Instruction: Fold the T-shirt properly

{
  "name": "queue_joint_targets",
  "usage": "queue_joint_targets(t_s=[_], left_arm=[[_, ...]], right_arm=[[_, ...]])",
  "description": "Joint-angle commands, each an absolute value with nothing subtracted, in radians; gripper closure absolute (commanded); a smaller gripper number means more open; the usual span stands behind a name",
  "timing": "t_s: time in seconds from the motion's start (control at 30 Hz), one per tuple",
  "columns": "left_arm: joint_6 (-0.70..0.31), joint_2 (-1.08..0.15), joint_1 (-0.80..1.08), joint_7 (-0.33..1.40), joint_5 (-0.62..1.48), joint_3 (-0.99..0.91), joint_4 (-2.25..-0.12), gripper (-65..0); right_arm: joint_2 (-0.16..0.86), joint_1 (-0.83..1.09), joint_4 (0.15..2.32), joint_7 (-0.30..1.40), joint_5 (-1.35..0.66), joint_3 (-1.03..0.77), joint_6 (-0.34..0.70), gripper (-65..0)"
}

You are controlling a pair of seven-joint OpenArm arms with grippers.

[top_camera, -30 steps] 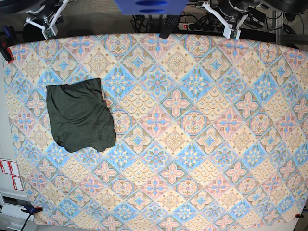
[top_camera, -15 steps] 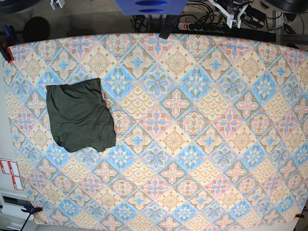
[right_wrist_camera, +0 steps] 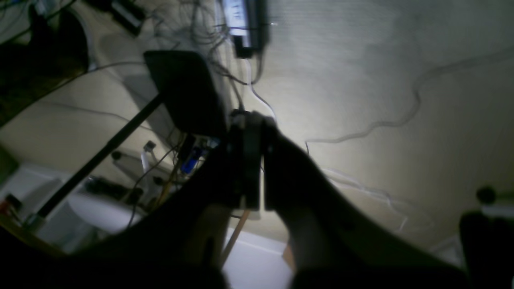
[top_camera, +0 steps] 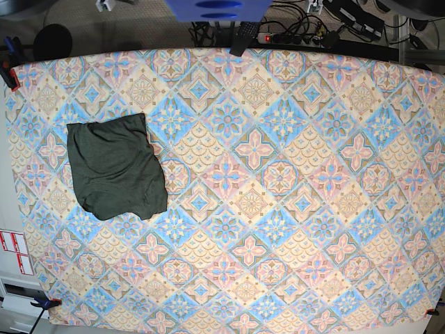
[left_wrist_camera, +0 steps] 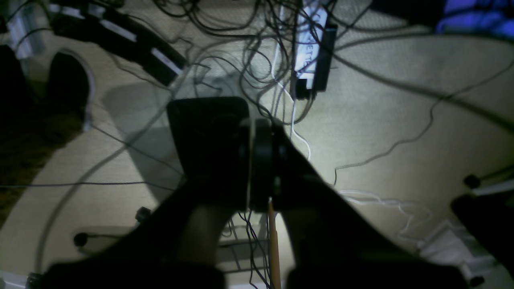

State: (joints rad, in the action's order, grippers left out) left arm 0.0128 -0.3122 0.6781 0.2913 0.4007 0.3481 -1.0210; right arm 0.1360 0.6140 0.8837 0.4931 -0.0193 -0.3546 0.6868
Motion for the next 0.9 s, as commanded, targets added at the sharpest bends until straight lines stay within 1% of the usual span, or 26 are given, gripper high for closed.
queue_joint_targets(t_s=[0.0, 0.13, 0.27, 0.37, 0.43, 0.5, 0.63, 0.7, 0.8, 0.87], left_arm=[[0.013, -0.308, 0.664, 0.26, 0.4, 0.371, -0.984, 0.0], [0.015, -0.282, 0.559, 0.205, 0.4, 0.455, -0.809, 0.0], [0.015, -0.257, 0.484, 0.082, 0.4, 0.515, -0.636, 0.0], [0.015, -0.24, 0.438, 0.01, 0.4, 0.572, -0.526, 0.0], [0.015, -0.237, 0.417, -0.031, 0.4, 0.602, -0.473, 0.0], [0.015, -0.222, 0.404, -0.058, 0.4, 0.613, -0.44, 0.0], [0.015, -0.217, 0.39, -0.065, 0.4, 0.613, -0.43, 0.0], [0.015, -0.214, 0.378, -0.065, 0.4, 0.613, -0.429, 0.0], [0.015, -0.196, 0.357, -0.065, 0.4, 0.613, -0.424, 0.0], [0.015, -0.191, 0.343, -0.065, 0.4, 0.613, -0.417, 0.0]], right_arm=[[0.143, 0.608, 0.849, 0.464, -0.007, -0.341, 0.698, 0.0], [0.143, 0.536, 0.661, 0.361, 0.038, -0.326, 0.698, 0.0], [0.143, 0.456, 0.489, 0.259, 0.039, -0.325, 0.698, 0.0], [0.143, 0.417, 0.418, 0.203, 0.039, -0.323, 0.698, 0.0], [0.143, 0.397, 0.395, 0.179, 0.039, -0.321, 0.664, 0.0], [0.143, 0.389, 0.375, 0.16, 0.039, -0.321, 0.618, 0.0], [0.142, 0.357, 0.357, 0.148, 0.039, -0.325, 0.601, 0.0], [0.139, 0.341, 0.352, 0.148, 0.039, -0.325, 0.568, 0.0], [0.09, 0.334, 0.341, 0.145, 0.039, -0.321, 0.499, 0.0], [0.07, 0.332, 0.341, 0.13, 0.039, -0.321, 0.472, 0.0]])
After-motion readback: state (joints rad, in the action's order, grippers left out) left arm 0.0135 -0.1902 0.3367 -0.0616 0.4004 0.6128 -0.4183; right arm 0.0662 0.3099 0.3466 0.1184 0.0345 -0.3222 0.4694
